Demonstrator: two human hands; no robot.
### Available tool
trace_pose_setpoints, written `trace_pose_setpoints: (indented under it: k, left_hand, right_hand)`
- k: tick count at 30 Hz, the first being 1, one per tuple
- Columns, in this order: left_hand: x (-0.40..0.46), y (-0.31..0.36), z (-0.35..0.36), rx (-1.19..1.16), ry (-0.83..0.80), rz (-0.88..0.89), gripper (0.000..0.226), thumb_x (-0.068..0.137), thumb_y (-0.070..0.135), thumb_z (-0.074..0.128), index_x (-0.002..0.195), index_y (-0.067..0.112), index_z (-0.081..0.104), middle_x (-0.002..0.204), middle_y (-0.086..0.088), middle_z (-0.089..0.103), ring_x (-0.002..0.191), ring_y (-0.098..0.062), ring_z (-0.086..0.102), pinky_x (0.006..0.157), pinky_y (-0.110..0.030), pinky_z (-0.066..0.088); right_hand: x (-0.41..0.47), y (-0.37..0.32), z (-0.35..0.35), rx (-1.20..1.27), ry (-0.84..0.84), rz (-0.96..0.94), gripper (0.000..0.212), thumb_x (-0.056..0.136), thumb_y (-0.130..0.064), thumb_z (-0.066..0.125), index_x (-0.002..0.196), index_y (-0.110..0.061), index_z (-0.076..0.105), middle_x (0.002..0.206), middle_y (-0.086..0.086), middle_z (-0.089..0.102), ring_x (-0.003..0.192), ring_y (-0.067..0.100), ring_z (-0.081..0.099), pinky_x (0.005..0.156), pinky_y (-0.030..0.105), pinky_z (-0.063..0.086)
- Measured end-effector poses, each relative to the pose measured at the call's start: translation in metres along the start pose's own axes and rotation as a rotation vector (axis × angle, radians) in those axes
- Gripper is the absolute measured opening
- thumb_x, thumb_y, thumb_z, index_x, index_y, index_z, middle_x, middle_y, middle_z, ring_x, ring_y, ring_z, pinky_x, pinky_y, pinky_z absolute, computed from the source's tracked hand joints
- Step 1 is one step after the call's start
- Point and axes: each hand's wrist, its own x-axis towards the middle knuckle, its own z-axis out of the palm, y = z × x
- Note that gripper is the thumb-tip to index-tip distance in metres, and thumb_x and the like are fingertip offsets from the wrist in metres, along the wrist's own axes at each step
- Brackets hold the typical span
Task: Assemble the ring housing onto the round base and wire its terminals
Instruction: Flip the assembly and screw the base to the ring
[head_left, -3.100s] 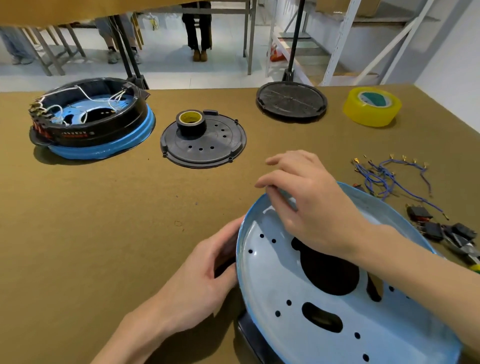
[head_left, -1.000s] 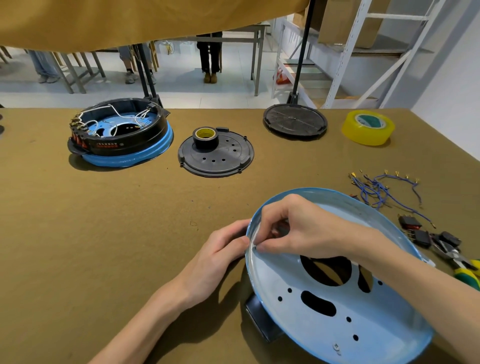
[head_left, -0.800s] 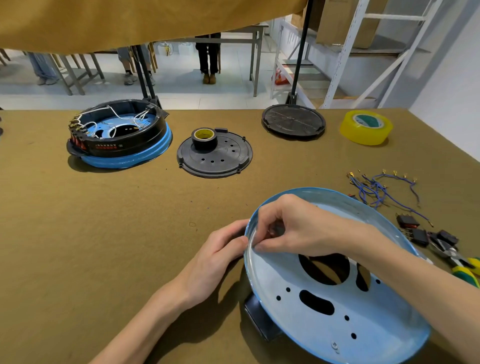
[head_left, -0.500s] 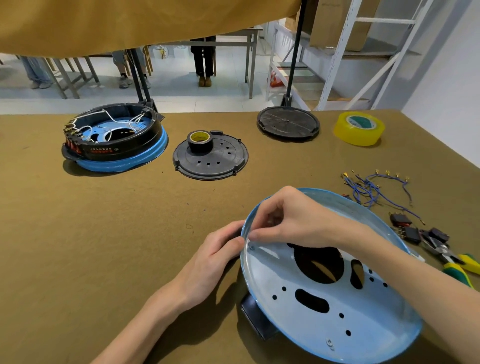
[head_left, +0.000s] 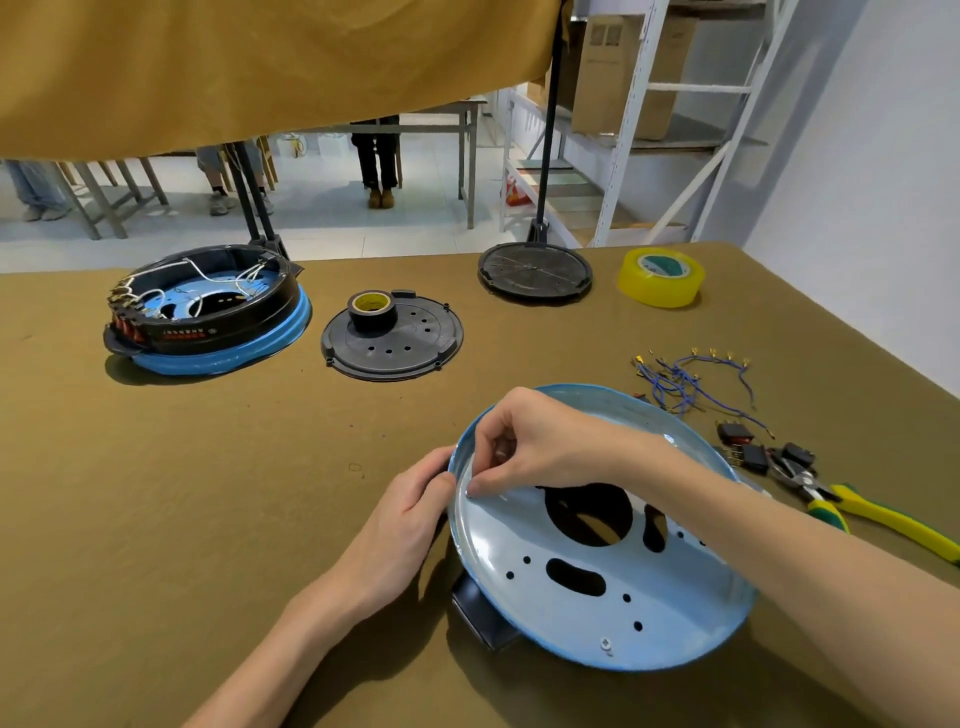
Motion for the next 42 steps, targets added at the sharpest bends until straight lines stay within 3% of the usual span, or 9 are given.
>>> trace_pose_setpoints:
  k: [3,7,10,14,24,30,34,39,42]
  left_hand:
    - [-0.004,0.002,0.009,0.027,0.065,-0.024,0.037,0.105,0.041,0.036,0.122,0.03,0.067,0.109,0.006,0.075,0.102,-0.012,0.07,0.085,-0.027,0.055]
    - [-0.002,0.004,0.016,0.064,0.138,-0.132,0.023,0.109,0.027,0.047,0.11,0.027,0.07,0.096,0.019,0.076,0.089,0.001,0.071,0.066,-0.01,0.051]
    - [0.0,0.008,0.015,0.065,0.156,-0.219,0.022,0.107,0.023,0.051,0.108,0.022,0.073,0.094,0.007,0.079,0.09,-0.009,0.074,0.061,-0.01,0.052]
    - [0.002,0.014,0.018,0.066,0.203,-0.326,0.019,0.103,0.019,0.055,0.099,0.017,0.073,0.091,0.002,0.077,0.09,-0.014,0.072,0.055,-0.012,0.05]
    - [0.003,0.023,0.026,0.082,0.241,-0.411,0.017,0.099,0.015,0.055,0.091,0.01,0.069,0.09,-0.005,0.074,0.085,-0.019,0.069,0.068,-0.029,0.052]
    - [0.004,0.027,0.025,0.085,0.192,-0.404,0.014,0.1,0.015,0.054,0.1,0.023,0.064,0.103,-0.003,0.071,0.099,-0.02,0.068,0.077,-0.033,0.058]
    - [0.005,0.029,0.023,0.069,0.184,-0.391,0.02,0.099,0.014,0.056,0.093,0.032,0.063,0.1,0.002,0.071,0.094,-0.015,0.068,0.07,-0.028,0.057]
    - [0.001,0.023,0.019,0.036,0.161,-0.281,0.03,0.106,0.028,0.045,0.101,0.021,0.073,0.092,0.003,0.077,0.09,-0.014,0.071,0.072,-0.025,0.052]
    - [-0.004,0.014,0.015,0.015,0.165,-0.21,0.043,0.111,0.031,0.034,0.11,0.023,0.076,0.1,0.006,0.078,0.1,-0.014,0.071,0.087,-0.031,0.054]
  right_hand:
    - [-0.018,-0.007,0.004,0.028,0.163,-0.015,0.014,0.087,-0.022,0.081,0.077,-0.013,0.076,0.069,-0.002,0.072,0.06,0.005,0.057,0.058,0.023,0.046]
    - [-0.073,-0.001,-0.017,-0.074,0.647,-0.001,0.016,0.09,-0.023,0.077,0.075,-0.018,0.074,0.067,-0.007,0.068,0.061,0.005,0.058,0.059,0.022,0.046]
    - [-0.126,0.022,-0.043,-0.377,0.937,0.274,0.014,0.093,-0.025,0.07,0.08,-0.021,0.068,0.072,-0.009,0.064,0.069,0.012,0.059,0.059,0.028,0.043]
    - [-0.176,0.06,-0.045,-0.653,0.838,0.721,0.015,0.101,-0.031,0.056,0.102,-0.017,0.063,0.098,0.004,0.061,0.084,0.022,0.058,0.065,0.034,0.046]
    - [-0.18,0.073,-0.026,-0.826,0.57,0.724,0.038,0.098,-0.047,0.06,0.122,-0.018,0.061,0.12,0.009,0.061,0.111,0.029,0.055,0.092,0.039,0.047]
    - [-0.188,0.054,-0.03,-0.391,1.014,0.495,0.024,0.105,-0.03,0.055,0.119,-0.011,0.05,0.09,0.004,0.066,0.073,0.022,0.064,0.062,0.041,0.052]
    - [-0.178,0.008,-0.043,-0.11,1.316,0.145,0.016,0.106,-0.03,0.053,0.111,-0.018,0.045,0.086,0.005,0.068,0.074,0.026,0.068,0.057,0.042,0.053]
    - [-0.13,-0.048,-0.044,0.108,1.225,-0.147,0.01,0.107,-0.029,0.052,0.1,-0.023,0.049,0.075,-0.007,0.067,0.06,0.012,0.064,0.053,0.027,0.052]
    - [-0.092,-0.062,-0.03,0.086,1.058,-0.19,0.012,0.108,-0.028,0.049,0.103,-0.018,0.05,0.072,-0.007,0.058,0.059,0.018,0.054,0.052,0.038,0.048]
